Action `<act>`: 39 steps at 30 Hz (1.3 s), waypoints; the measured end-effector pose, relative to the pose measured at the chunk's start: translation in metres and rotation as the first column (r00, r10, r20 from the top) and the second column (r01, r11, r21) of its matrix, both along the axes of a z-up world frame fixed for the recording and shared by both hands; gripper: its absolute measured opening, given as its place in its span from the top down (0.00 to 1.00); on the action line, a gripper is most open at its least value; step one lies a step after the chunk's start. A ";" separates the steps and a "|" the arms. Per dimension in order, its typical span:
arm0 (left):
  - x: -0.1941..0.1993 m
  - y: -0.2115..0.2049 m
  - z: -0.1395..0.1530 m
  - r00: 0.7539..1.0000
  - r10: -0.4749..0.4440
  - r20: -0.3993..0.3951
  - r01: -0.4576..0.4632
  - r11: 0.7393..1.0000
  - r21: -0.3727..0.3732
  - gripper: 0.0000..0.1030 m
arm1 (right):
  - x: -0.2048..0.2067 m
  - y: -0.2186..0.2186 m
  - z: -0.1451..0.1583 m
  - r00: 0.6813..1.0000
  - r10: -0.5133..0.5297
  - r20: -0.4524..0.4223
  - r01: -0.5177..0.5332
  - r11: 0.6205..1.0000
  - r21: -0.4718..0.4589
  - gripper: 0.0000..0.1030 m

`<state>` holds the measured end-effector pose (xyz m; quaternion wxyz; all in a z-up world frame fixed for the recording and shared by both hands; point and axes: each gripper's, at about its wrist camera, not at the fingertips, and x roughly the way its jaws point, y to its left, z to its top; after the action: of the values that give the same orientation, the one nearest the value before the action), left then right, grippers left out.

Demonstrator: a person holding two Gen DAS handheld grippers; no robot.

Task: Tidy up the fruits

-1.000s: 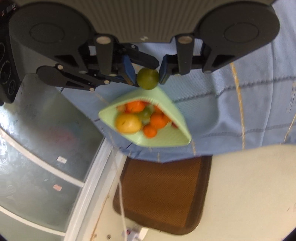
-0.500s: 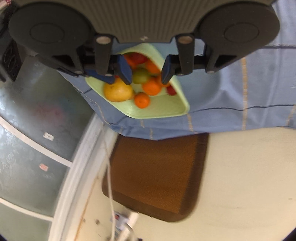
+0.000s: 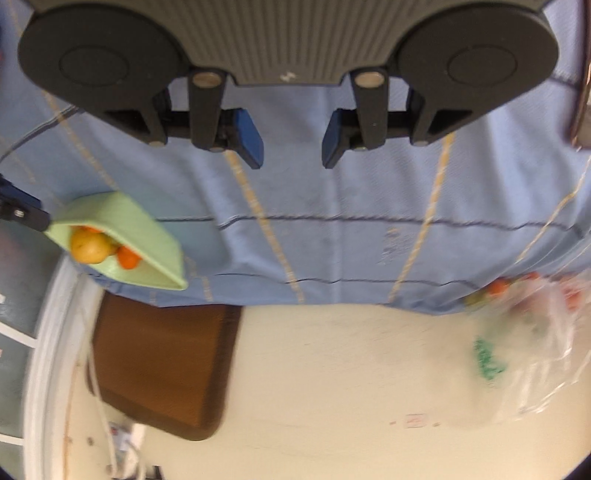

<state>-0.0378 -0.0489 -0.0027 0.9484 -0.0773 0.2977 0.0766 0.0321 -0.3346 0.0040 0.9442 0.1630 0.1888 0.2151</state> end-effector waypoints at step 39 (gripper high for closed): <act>-0.030 0.007 -0.005 0.991 0.002 0.134 0.000 1.000 -0.021 0.58 | -0.008 0.020 -0.010 0.988 0.093 -0.125 -0.093 0.996 0.003 0.50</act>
<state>-0.0677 -0.0416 -0.0077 0.9654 -0.0921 0.2342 0.0686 0.0237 -0.3144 -0.0065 0.9197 0.1658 0.2550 0.2481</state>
